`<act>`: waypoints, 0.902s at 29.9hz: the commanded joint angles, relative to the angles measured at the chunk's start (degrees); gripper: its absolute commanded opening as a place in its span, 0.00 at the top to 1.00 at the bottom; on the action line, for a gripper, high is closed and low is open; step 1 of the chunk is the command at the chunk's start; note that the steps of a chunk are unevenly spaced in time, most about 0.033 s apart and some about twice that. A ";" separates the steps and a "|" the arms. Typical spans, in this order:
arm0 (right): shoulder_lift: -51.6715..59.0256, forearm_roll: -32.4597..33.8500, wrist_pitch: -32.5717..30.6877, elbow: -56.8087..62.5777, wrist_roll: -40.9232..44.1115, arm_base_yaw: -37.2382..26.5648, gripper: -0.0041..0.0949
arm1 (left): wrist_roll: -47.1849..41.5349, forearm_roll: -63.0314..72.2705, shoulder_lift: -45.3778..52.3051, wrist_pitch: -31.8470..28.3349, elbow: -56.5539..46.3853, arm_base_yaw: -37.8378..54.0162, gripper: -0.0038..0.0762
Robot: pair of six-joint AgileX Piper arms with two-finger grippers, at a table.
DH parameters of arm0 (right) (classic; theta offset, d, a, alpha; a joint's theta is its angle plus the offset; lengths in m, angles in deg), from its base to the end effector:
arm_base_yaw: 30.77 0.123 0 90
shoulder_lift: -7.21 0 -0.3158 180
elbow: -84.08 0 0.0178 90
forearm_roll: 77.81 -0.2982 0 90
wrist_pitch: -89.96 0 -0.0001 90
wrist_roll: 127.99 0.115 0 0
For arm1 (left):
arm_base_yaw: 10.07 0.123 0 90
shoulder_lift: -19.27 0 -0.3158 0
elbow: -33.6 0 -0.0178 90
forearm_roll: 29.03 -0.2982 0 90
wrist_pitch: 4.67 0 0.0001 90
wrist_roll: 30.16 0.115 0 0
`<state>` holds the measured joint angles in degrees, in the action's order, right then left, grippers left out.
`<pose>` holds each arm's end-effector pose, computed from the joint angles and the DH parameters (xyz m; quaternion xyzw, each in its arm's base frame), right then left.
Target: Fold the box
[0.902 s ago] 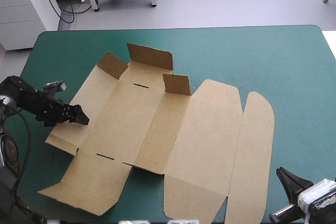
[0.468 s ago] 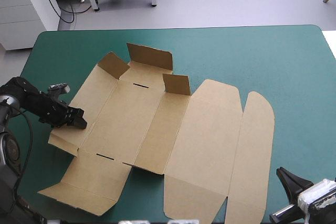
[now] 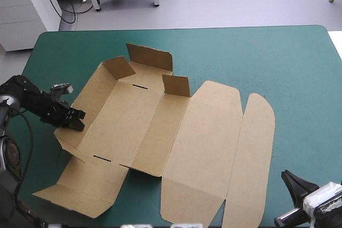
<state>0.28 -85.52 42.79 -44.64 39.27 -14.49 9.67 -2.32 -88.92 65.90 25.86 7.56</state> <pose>0.0362 0.0224 0.3034 -0.1926 0.7699 0.0856 0.6024 0.3640 0.0645 0.2048 0.0996 0.9704 -0.2134 0.0541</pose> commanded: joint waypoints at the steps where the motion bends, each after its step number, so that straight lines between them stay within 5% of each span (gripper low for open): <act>1: -0.85 -0.26 4.44 -1.31 -0.52 -0.42 0.98 | -0.12 -0.16 3.81 2.88 1.77 -0.18 0.96; 18: -0.85 -0.26 4.44 -1.31 -0.52 -0.31 0.98 | -5.48 -26.71 3.86 2.51 19.51 -27.38 0.96; 27: -0.85 -0.26 4.44 -1.31 -0.52 -0.31 0.98 | 4.64 -41.17 3.15 0.55 26.23 -39.59 0.96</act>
<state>0.28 -85.52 42.79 -44.64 39.27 -14.49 11.01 -37.85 -88.24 65.67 49.80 -29.20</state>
